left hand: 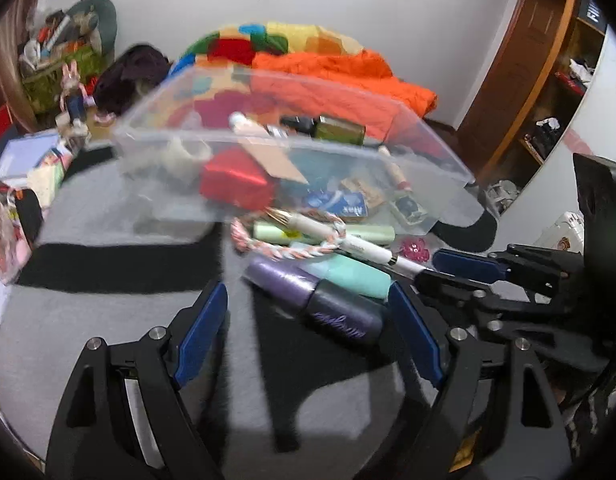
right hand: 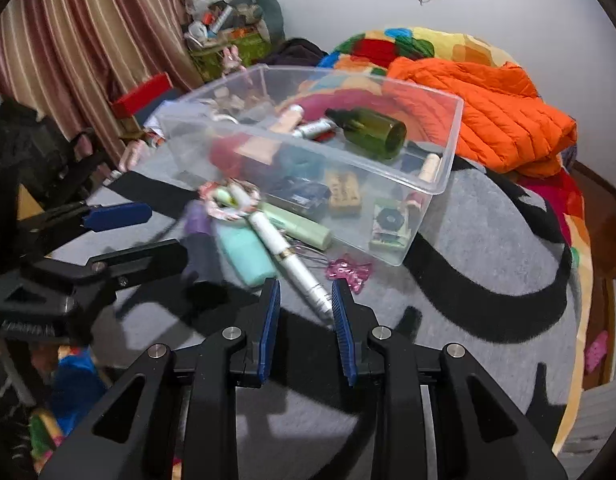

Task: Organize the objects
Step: 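Grasp purple spray bottle with left tool while right tool grasps silver pen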

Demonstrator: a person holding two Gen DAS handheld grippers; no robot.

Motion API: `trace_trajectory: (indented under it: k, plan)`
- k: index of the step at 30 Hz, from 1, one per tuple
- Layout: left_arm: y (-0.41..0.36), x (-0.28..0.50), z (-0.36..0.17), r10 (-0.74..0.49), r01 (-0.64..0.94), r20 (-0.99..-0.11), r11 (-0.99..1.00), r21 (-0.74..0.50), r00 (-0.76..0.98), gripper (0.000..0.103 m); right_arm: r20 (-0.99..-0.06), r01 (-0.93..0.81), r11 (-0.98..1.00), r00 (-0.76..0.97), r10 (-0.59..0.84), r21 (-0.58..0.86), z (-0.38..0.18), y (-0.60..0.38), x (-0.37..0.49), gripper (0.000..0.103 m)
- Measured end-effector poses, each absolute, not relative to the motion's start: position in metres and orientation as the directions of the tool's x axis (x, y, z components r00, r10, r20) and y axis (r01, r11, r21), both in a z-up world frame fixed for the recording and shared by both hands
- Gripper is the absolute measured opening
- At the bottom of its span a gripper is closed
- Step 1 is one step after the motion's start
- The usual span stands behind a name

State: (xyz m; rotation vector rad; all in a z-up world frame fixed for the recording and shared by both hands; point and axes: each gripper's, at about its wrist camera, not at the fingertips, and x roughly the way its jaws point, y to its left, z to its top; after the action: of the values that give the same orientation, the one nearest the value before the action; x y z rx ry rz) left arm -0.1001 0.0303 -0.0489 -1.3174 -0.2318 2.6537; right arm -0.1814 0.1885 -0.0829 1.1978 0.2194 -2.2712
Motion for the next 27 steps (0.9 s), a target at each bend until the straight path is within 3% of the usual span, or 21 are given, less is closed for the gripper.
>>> trace_trajectory:
  k: [2,4,6,14,24,27]
  plan:
    - [0.035,-0.104,-0.057,0.213,-0.074,-0.784,-0.975,-0.21,-0.582,0.083,-0.815,0.536,-0.837,-0.432,-0.386,0.112,-0.089,0.188,-0.185,0.024]
    - [0.034,-0.099,-0.06,0.196,-0.074,-0.778,-0.979,-0.191,-0.597,0.07,-0.808,0.539,-0.835,-0.439,-0.392,0.113,-0.089,0.19,-0.182,0.024]
    - [0.032,-0.093,-0.061,0.177,-0.087,-0.779,-0.984,-0.156,-0.601,0.05,-0.799,0.549,-0.827,-0.441,-0.408,0.118,-0.087,0.193,-0.176,0.021]
    - [0.002,-0.056,-0.058,0.178,-0.073,-0.772,-0.983,-0.169,-0.61,0.026,-0.796,0.57,-0.812,-0.43,-0.426,0.127,-0.086,0.199,-0.146,0.015]
    - [-0.019,-0.022,-0.055,0.185,-0.117,-0.767,-0.983,-0.144,-0.615,0.025,-0.803,0.601,-0.79,-0.408,-0.434,0.121,-0.077,0.215,-0.112,0.016]
    - [-0.016,-0.026,-0.055,0.182,-0.123,-0.769,-0.983,-0.136,-0.613,0.027,-0.792,0.608,-0.784,-0.417,-0.446,0.122,-0.073,0.206,-0.117,0.031]
